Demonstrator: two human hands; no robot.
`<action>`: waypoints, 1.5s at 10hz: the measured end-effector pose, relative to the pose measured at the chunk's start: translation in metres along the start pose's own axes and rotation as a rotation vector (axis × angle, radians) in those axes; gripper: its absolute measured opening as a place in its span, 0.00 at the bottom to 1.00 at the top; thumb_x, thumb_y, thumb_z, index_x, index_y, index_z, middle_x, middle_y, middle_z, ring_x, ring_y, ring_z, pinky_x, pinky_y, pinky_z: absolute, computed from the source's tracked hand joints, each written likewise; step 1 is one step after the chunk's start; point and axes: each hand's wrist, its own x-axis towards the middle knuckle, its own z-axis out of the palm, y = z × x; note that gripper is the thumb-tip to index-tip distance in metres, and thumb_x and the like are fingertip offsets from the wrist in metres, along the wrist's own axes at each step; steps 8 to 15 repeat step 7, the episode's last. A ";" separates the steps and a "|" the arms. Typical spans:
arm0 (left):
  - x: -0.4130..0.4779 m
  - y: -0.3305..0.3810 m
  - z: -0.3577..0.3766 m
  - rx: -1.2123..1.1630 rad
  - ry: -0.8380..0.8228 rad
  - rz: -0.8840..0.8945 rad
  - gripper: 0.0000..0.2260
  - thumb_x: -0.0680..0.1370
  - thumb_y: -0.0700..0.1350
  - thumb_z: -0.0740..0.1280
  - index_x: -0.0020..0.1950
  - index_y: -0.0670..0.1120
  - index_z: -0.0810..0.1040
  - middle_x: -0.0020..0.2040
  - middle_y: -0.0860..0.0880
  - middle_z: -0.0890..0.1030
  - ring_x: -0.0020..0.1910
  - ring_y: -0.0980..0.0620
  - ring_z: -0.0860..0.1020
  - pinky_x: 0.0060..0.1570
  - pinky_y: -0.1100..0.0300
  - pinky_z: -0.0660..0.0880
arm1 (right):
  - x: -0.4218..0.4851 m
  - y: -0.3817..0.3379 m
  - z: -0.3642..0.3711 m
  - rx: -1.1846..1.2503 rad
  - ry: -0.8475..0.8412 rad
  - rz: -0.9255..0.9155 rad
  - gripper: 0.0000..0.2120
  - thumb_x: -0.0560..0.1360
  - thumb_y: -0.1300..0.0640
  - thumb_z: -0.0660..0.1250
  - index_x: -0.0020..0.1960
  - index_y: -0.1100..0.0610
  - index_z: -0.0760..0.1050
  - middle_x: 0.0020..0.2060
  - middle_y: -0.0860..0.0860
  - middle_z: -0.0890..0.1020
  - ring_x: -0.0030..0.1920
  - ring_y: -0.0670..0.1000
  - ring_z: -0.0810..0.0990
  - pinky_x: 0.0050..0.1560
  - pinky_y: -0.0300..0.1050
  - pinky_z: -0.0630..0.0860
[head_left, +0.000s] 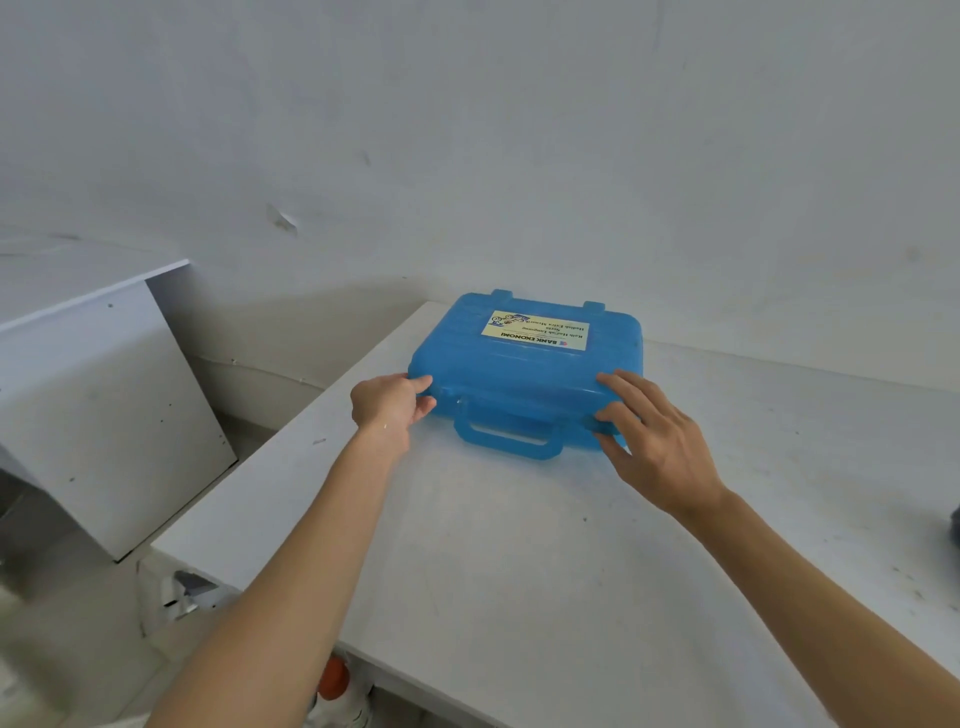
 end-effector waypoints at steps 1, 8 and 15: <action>-0.004 -0.008 0.000 -0.032 0.012 0.035 0.13 0.73 0.36 0.78 0.55 0.37 0.80 0.51 0.39 0.85 0.41 0.46 0.86 0.44 0.56 0.85 | -0.003 0.004 -0.004 0.059 -0.047 0.021 0.09 0.73 0.61 0.77 0.50 0.62 0.80 0.66 0.59 0.80 0.68 0.62 0.79 0.50 0.53 0.84; -0.033 -0.016 0.007 0.254 0.067 0.195 0.22 0.76 0.46 0.75 0.66 0.45 0.70 0.61 0.40 0.79 0.54 0.43 0.83 0.54 0.48 0.82 | 0.004 -0.013 0.006 0.057 0.000 0.087 0.09 0.73 0.62 0.77 0.49 0.62 0.78 0.66 0.60 0.80 0.65 0.62 0.79 0.65 0.60 0.77; -0.033 -0.016 0.007 0.254 0.067 0.195 0.22 0.76 0.46 0.75 0.66 0.45 0.70 0.61 0.40 0.79 0.54 0.43 0.83 0.54 0.48 0.82 | 0.004 -0.013 0.006 0.057 0.000 0.087 0.09 0.73 0.62 0.77 0.49 0.62 0.78 0.66 0.60 0.80 0.65 0.62 0.79 0.65 0.60 0.77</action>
